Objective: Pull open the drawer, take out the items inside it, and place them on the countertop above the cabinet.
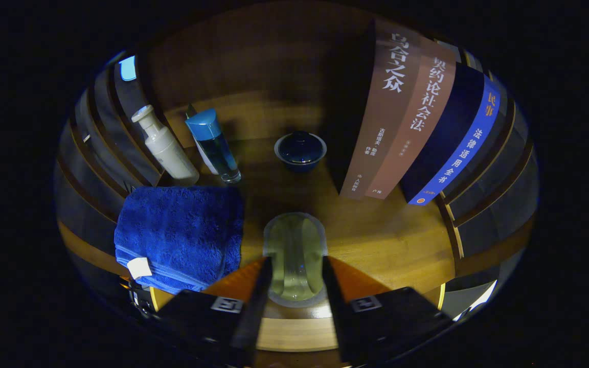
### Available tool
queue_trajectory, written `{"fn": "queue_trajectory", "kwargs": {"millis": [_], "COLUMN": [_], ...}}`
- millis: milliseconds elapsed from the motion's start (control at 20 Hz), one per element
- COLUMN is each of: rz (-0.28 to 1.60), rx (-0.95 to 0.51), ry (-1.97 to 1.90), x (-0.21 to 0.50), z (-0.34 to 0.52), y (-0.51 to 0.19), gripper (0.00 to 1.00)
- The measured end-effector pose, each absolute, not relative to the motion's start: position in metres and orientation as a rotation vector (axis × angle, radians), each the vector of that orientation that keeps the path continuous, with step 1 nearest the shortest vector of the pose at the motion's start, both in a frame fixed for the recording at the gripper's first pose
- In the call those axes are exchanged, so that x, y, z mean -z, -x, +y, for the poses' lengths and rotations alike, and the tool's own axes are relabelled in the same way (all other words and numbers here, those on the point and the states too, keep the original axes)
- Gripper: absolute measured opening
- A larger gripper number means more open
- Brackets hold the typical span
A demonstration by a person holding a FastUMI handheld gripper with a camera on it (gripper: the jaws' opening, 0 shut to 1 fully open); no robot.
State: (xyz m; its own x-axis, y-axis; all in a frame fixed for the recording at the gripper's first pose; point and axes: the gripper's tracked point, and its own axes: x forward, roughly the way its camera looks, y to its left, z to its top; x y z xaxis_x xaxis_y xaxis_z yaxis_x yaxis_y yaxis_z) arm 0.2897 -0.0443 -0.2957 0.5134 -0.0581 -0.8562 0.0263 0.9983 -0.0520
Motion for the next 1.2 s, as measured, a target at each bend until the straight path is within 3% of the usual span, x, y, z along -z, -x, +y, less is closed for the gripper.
{"fn": "queue_trajectory", "kwargs": {"millis": [400, 800, 1200], "rz": [0.805, 0.442, 0.134], "rx": [-0.005, -0.083, -0.032], "ry": [0.025, 0.026, 0.013], "x": [0.24, 0.158, 0.163], "z": [-0.024, 0.0, -0.017], "y": [-0.253, -0.146, -0.034], "gripper": [0.99, 0.99, 0.98]}}
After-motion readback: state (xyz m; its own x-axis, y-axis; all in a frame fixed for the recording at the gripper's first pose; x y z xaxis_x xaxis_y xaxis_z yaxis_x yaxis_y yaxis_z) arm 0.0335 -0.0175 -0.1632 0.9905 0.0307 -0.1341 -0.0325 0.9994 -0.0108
